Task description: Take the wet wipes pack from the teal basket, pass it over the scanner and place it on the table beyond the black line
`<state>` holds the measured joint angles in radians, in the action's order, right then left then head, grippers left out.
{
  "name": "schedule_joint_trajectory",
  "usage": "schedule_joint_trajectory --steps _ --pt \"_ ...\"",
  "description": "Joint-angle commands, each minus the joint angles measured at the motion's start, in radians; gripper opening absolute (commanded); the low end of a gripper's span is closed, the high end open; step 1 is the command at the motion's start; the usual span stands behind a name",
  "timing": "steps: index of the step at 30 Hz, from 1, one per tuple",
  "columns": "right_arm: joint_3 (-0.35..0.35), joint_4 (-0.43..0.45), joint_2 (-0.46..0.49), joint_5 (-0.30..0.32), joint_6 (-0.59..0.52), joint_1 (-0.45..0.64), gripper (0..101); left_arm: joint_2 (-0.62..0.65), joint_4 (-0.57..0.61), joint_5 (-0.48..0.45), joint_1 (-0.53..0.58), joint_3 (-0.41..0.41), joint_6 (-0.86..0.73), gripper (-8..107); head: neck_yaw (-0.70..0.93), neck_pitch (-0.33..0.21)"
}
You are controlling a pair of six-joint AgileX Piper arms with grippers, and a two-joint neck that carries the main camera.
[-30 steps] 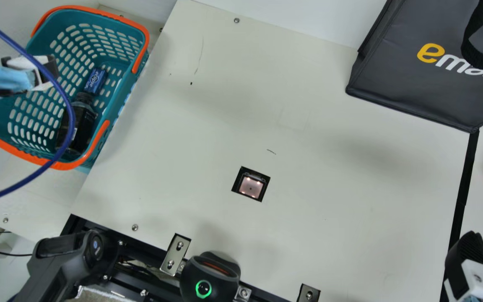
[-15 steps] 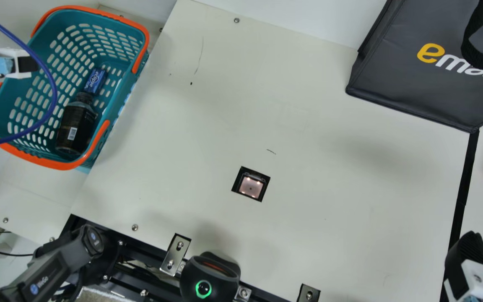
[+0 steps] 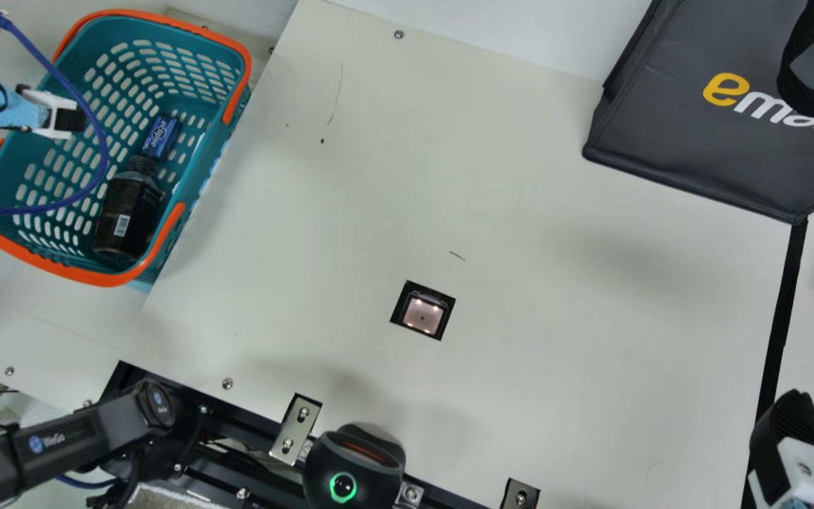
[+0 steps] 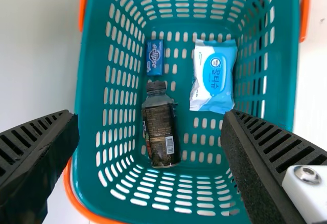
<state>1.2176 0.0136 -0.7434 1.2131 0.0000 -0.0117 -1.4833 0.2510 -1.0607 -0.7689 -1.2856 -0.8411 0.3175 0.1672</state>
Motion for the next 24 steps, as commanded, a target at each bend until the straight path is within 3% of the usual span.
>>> schedule_joint_trajectory --steps 1,24 --pt "0.000 0.000 0.000 0.000 0.000 0.000 95 -0.037 -0.008 0.017 0.007 0.002 -0.008 90 0.004 -0.029" --pt "0.000 0.000 0.000 0.000 0.000 0.000 95 -0.294 0.003 0.113 0.056 0.010 -0.058 90 0.004 -0.029"
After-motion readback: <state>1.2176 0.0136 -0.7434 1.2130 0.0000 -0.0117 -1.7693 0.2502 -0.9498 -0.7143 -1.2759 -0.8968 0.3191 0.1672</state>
